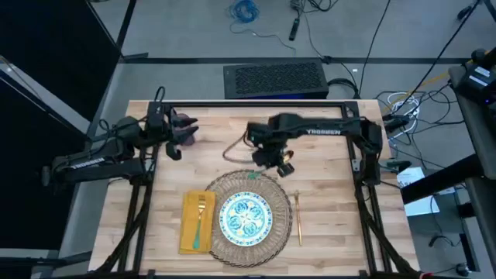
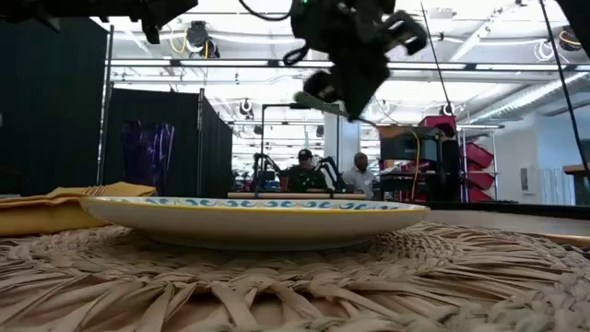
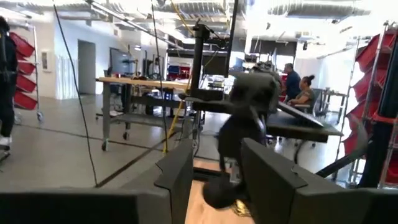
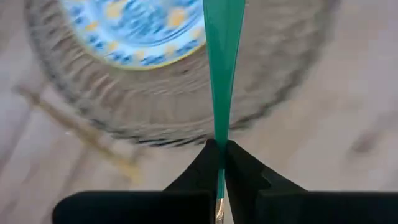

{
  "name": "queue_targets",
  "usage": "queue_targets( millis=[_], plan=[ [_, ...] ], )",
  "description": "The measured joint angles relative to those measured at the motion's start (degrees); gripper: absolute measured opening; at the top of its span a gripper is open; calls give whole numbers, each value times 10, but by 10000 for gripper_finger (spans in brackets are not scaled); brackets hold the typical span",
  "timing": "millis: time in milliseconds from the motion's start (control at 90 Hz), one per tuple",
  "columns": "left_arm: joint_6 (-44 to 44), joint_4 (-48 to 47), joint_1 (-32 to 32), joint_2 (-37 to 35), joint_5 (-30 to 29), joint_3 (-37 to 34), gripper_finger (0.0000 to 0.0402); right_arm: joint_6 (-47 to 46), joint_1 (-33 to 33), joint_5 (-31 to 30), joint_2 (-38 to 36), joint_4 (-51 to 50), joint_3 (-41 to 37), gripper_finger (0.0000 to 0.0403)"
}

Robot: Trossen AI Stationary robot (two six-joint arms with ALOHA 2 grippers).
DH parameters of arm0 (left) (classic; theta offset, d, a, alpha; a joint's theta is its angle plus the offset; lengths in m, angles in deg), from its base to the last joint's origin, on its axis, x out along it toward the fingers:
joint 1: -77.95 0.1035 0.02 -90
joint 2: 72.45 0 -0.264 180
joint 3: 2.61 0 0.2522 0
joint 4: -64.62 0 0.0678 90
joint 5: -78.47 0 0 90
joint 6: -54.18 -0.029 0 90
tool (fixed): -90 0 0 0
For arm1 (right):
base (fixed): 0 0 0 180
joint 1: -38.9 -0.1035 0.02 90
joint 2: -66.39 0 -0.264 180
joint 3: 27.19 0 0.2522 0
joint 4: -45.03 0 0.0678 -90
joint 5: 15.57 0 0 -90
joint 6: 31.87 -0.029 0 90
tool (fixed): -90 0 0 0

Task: Set table place
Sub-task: Put the green spoon to the right of the gold knife

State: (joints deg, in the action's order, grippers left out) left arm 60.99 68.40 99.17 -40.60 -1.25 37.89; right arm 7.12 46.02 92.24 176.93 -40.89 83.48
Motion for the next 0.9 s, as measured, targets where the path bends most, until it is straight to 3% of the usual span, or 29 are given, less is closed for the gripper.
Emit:
queue_targets(
  millis=[178,344,700,900],
  plan=[
    [3,7,-13,0,0,0,121,36,-7,-87,0,100,-90,0],
    [4,12,-27,0,-1,0,121,57,46,-102,10,247,-186,0],
    [-11,14,-34,0,-18,0,121,126,38,-108,12,241,-227,3],
    [-12,15,-34,0,-18,0,121,115,33,-141,12,224,-227,56]
  ],
)
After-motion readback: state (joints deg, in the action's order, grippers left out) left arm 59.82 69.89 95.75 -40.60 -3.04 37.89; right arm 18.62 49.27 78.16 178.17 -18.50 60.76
